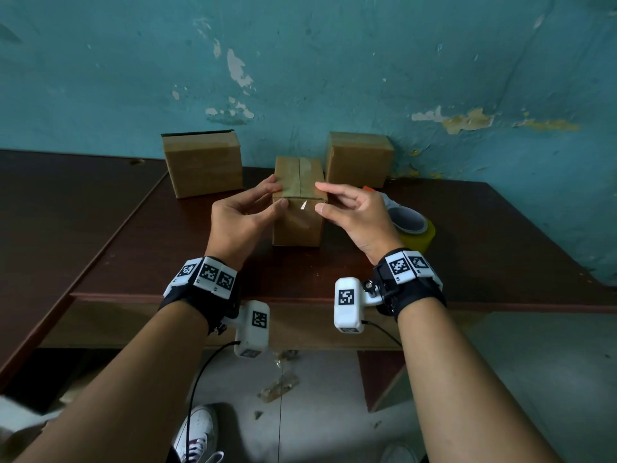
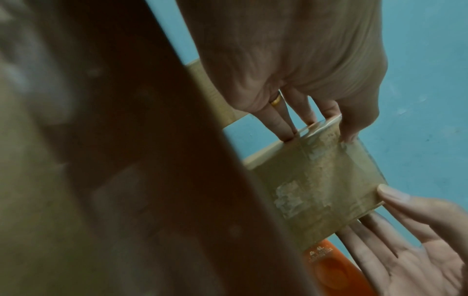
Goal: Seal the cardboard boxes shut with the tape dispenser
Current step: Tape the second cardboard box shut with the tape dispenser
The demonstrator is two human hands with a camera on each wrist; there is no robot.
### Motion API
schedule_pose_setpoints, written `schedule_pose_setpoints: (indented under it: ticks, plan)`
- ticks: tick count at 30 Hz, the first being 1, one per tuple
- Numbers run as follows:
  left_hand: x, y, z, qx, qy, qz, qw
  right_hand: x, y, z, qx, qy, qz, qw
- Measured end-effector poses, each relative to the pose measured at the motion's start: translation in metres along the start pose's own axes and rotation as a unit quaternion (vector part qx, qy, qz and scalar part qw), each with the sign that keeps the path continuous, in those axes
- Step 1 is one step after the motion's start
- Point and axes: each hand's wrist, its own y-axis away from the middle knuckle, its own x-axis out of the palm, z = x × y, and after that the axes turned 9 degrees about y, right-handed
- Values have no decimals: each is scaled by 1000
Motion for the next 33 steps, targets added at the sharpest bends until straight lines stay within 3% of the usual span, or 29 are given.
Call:
schedule_pose_setpoints:
  ticks: [6, 12, 17, 19, 33]
  plan:
    - [-6, 0, -3, -2, -15, 21, 1000, -1, 1, 0, -3, 21, 6, 1000]
    - [8, 2, -8, 0, -47, -30, 998, 1, 0, 8, 22, 12, -6, 1000]
    - [26, 5, -12, 56, -209, -73, 973, 5, 0, 12, -19, 71, -60, 995]
    - [27, 5, -11, 70, -229, -74, 968, 7, -1, 12, -35, 81, -74, 993]
    - [8, 6, -3, 70, -180, -19, 981, 5, 1, 4, -26, 37, -21, 999]
